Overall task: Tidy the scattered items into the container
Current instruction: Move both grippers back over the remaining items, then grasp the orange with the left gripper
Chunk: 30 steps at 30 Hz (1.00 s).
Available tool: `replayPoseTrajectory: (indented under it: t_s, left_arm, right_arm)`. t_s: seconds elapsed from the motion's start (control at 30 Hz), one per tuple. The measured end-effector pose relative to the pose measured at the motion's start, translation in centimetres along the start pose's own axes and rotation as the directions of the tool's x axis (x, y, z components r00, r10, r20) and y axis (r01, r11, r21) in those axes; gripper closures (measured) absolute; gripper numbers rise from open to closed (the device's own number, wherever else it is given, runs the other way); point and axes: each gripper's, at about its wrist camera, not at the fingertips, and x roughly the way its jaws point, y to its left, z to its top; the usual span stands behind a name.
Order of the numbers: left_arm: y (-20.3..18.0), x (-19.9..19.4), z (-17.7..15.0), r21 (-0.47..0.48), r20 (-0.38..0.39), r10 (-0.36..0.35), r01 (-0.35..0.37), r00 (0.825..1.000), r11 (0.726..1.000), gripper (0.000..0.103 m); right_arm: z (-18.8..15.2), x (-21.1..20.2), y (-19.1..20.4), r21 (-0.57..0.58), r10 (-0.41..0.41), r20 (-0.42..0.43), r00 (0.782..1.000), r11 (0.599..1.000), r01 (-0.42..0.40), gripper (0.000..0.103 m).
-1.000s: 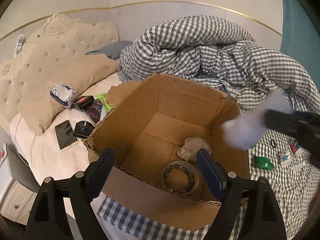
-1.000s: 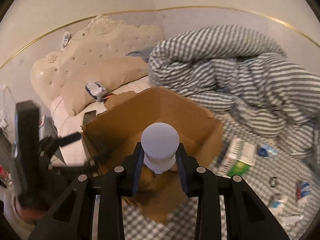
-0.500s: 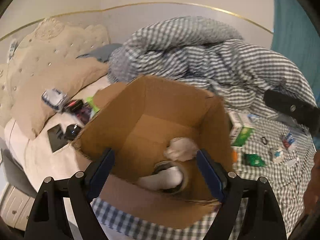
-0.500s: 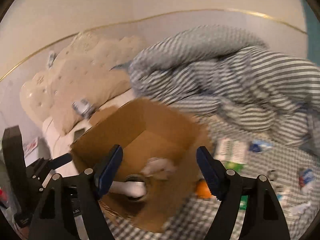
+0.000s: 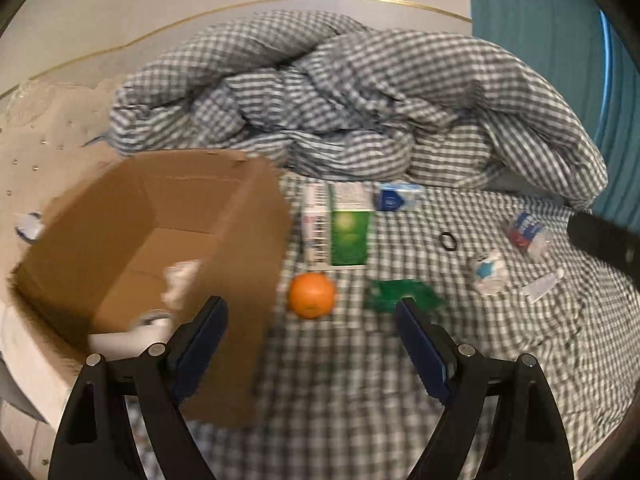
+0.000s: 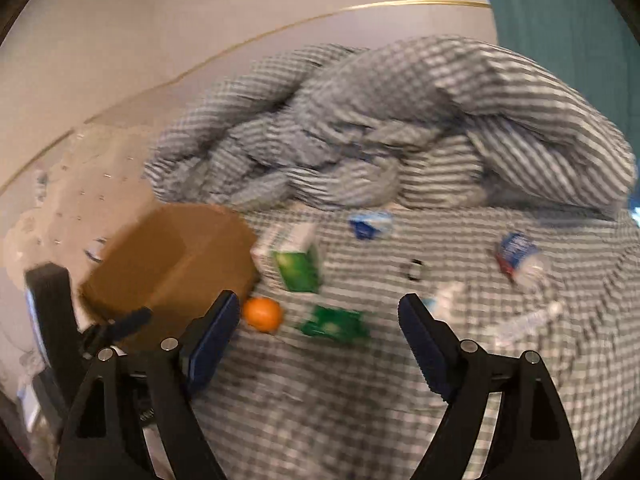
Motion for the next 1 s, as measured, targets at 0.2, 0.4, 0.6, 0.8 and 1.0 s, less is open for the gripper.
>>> replayPoseTrajectory:
  t_s: [0.2, 0.4, 0.6, 0.8, 1.0]
  left_arm:
    - [-2.4, 3.4, 0.5, 0.043, -0.013, 0.016, -0.015, 1.0, 0.999, 0.015]
    - [-1.6, 6.2, -0.1, 0.028, -0.04, 0.04, -0.039, 0.998, 0.999, 0.015]
    - [-1.4, 9.4, -0.5, 0.042, -0.059, 0.061, -0.059, 0.996, 0.997, 0.015]
    - [-1.8, 13.8, -0.3, 0.061, -0.07, 0.097, -0.093, 0.993, 0.994, 0.015]
    - [-2.4, 16.7, -1.0, 0.064, -0.096, 0.096, -0.09, 0.991, 0.994, 0.015]
  right_arm:
    - [-1.2, 0.6, -4.2, -0.026, -0.201, 0.023, 0.979, 0.979, 0.202, 0.021]
    - [-2.8, 3.8, -8.0, 0.002, -0.232, -0.048, 0.972, 0.973, 0.232, 0.021]
    - [-4.1, 6.0, -9.8, 0.028, -0.208, -0.085, 0.974, 0.977, 0.211, 0.021]
    - [-5.1, 7.4, -11.2, 0.057, -0.2, -0.116, 0.973, 0.976, 0.208, 0.021]
    - [-5.8, 8.5, -12.4, 0.072, -0.207, -0.139, 0.968, 0.973, 0.218, 0.021]
